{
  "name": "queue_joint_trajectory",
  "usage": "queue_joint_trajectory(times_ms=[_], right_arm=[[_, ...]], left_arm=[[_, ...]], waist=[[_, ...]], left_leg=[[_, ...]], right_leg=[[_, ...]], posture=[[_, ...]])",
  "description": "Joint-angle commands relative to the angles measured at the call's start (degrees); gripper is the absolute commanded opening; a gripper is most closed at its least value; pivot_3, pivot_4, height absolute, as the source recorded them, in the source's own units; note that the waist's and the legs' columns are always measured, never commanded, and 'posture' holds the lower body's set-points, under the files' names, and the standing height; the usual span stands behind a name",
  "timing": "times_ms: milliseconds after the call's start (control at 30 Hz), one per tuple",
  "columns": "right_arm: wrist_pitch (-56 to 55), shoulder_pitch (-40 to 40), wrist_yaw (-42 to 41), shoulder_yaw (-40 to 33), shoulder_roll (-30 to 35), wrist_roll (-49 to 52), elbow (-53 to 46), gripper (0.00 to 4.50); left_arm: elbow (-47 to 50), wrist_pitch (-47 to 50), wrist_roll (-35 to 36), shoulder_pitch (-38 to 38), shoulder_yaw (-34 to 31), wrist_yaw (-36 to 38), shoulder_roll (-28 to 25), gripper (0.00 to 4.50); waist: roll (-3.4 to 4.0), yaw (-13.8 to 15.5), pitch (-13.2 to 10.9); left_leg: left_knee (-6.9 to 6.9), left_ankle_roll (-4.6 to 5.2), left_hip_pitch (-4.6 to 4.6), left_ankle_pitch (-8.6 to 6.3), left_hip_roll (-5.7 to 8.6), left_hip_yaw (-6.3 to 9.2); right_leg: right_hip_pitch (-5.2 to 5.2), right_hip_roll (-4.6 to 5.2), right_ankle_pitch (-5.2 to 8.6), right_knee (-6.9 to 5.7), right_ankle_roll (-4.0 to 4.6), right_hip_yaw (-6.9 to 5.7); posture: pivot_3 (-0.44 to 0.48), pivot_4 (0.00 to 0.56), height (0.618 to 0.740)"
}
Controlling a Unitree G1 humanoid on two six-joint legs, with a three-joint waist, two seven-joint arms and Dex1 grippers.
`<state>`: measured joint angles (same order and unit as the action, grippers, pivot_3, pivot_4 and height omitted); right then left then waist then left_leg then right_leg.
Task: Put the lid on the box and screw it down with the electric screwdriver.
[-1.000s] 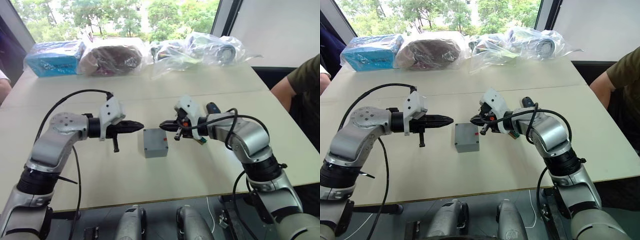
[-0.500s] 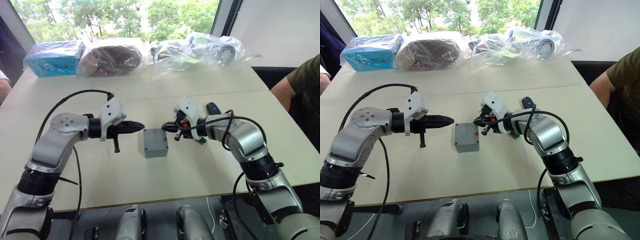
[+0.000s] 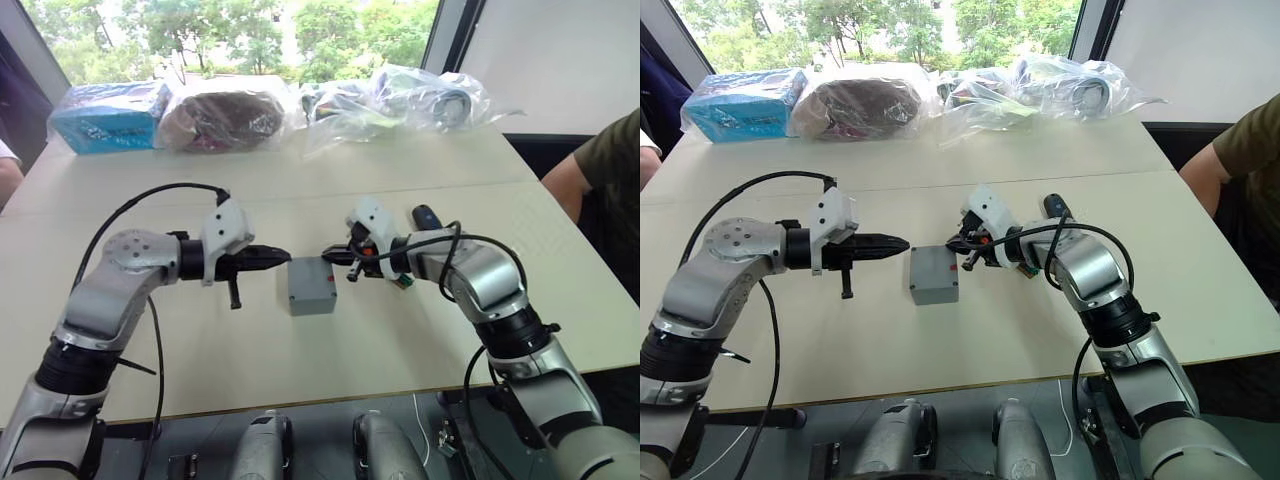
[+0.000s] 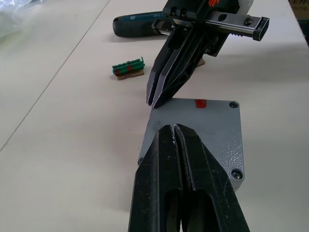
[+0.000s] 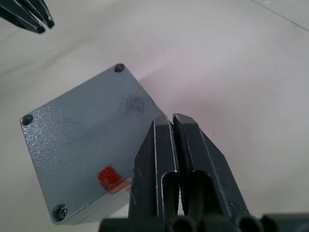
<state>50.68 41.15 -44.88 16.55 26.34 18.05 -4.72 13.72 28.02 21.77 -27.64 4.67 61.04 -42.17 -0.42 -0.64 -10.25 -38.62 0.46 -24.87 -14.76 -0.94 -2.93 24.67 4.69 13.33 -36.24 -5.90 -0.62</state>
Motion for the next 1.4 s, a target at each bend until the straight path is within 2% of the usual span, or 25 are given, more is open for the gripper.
queue_joint_trajectory(times_ms=[33,67,167,367,767,1167,1400], right_arm=[[-0.12,0.8,-1.04,0.8,0.28,-0.39,-0.78,0.65],[-0.14,0.79,-1.12,0.8,0.3,-0.44,-0.89,0.92],[-0.24,0.74,-1.4,0.82,0.52,-0.56,-1.45,2.2],[1.98,1.85,-0.92,-1.5,2.91,0.11,-5.27,4.44],[8.47,3.46,-2.36,-8.21,13.41,3.04,-9.43,4.49],[8.32,1.01,6.31,-6.84,4.24,1.94,-8.26,4.49],[5.79,0.44,7.02,-4.02,3.0,0.12,-6.04,4.49]], left_arm=[[2.06,-0.76,0.1,-0.06,-0.46,-0.28,-0.14,0.0],[2.07,-0.74,0.14,-0.06,-0.43,-0.33,-0.13,0.0],[2.22,-0.7,0.27,0.02,-0.42,-0.33,-0.19,0.0],[2.68,-0.09,1.28,-0.51,-0.55,-0.38,0.35,0.0],[1.6,-1.19,0.65,-2.26,-0.36,-1.15,2.27,0.0],[-0.12,-2.4,-0.35,-2.42,-0.54,-1.51,1.76,0.0],[0.55,-1.74,-0.04,-2.49,-0.61,-1.8,1.65,0.0]], waist=[[0.0,-0.01,0.0],[0.0,-0.02,0.0],[0.0,-0.02,0.0],[0.0,0.06,0.0],[0.0,0.03,0.0],[0.0,0.15,0.0],[0.0,0.01,0.0]], left_leg=[[0.0,0.0,0.0,0.0,0.0,0.0],[0.0,0.0,0.0,0.0,0.0,0.0],[0.0,0.0,0.0,0.0,0.0,0.0],[0.0,0.0,0.0,0.0,0.0,0.0],[-0.01,0.01,0.0,-0.01,0.0,0.0],[-0.03,0.02,0.01,-0.01,0.0,0.0],[-0.06,0.02,0.01,-0.01,0.0,0.0]], right_leg=[[0.0,0.0,0.0,0.0,0.0,0.0],[0.0,0.0,0.0,0.0,0.0,0.0],[0.0,0.0,0.0,0.0,0.0,0.0],[0.0,0.0,0.0,0.0,0.0,0.0],[-0.01,0.0,0.0,0.01,0.0,0.0],[-0.03,0.0,0.0,0.01,0.0,0.01],[-0.03,0.0,0.0,0.01,0.0,0.01]], posture=[[0.0,0.15,0.74],[0.0,0.15,0.74],[0.0,0.15,0.74],[0.0,0.15,0.74],[0.0,0.15,0.74],[0.0,0.15,0.74],[0.0,0.15,0.74]])
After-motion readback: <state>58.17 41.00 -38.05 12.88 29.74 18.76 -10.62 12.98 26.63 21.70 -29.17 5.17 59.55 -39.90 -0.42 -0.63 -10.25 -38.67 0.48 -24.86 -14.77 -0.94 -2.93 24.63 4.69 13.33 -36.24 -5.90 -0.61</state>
